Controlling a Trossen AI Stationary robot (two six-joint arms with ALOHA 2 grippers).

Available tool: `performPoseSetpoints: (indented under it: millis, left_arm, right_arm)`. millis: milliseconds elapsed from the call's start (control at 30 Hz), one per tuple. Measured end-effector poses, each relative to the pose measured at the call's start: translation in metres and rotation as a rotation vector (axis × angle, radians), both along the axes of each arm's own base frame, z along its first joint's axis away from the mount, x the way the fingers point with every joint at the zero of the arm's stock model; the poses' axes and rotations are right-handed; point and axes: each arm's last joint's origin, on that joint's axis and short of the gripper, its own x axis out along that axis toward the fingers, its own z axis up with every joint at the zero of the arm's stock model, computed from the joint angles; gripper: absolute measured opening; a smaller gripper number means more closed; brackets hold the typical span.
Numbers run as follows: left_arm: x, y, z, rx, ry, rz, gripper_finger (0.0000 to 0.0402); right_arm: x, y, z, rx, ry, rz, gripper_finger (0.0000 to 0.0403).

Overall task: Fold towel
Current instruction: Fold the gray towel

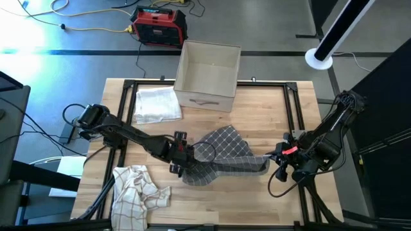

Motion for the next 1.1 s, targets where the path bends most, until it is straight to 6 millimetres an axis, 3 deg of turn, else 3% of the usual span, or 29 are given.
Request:
performPoseSetpoints:
  millis: [133, 300, 500, 700, 833, 1000, 1100]
  left_arm:
    - [-0.004, -0.009, -0.023, -0.106, -0.129, 0.063, 0.0175]
    - [-0.012, -0.022, -0.026, -0.103, -0.157, 0.086, 0.0175]
    - [-0.023, -0.017, 0.004, 0.143, -0.164, 0.208, 0.0175]
    - [-0.016, -0.027, 0.026, -0.048, -0.227, 0.152, 0.0169]
    - [-0.014, -0.031, 0.024, -0.147, -0.237, 0.142, 0.0118]
    - [-0.014, -0.038, 0.001, -0.309, -0.276, 0.098, 0.0016]
    - [-0.019, -0.037, -0.015, -0.392, -0.286, 0.114, 0.0013]
  right_arm:
    - [0.0, 0.0, 0.0, 0.0, 0.001, 0.0, 0.0]
    - [0.0, 0.0, 0.0, -0.016, 0.008, 0.012, 0.0]
    - [0.0, -0.001, 0.0, -0.018, 0.007, 0.011, 0.0]
    - [0.0, 0.0, 0.0, -0.016, 0.004, 0.012, 0.0]
    - [0.0, 0.0, 0.0, -0.025, 0.005, 0.019, 0.0]
    - [0.0, 0.0, 0.0, -0.024, 0.002, 0.022, 0.0]
    - [0.0, 0.0, 0.0, -0.024, 0.003, 0.023, 0.0]
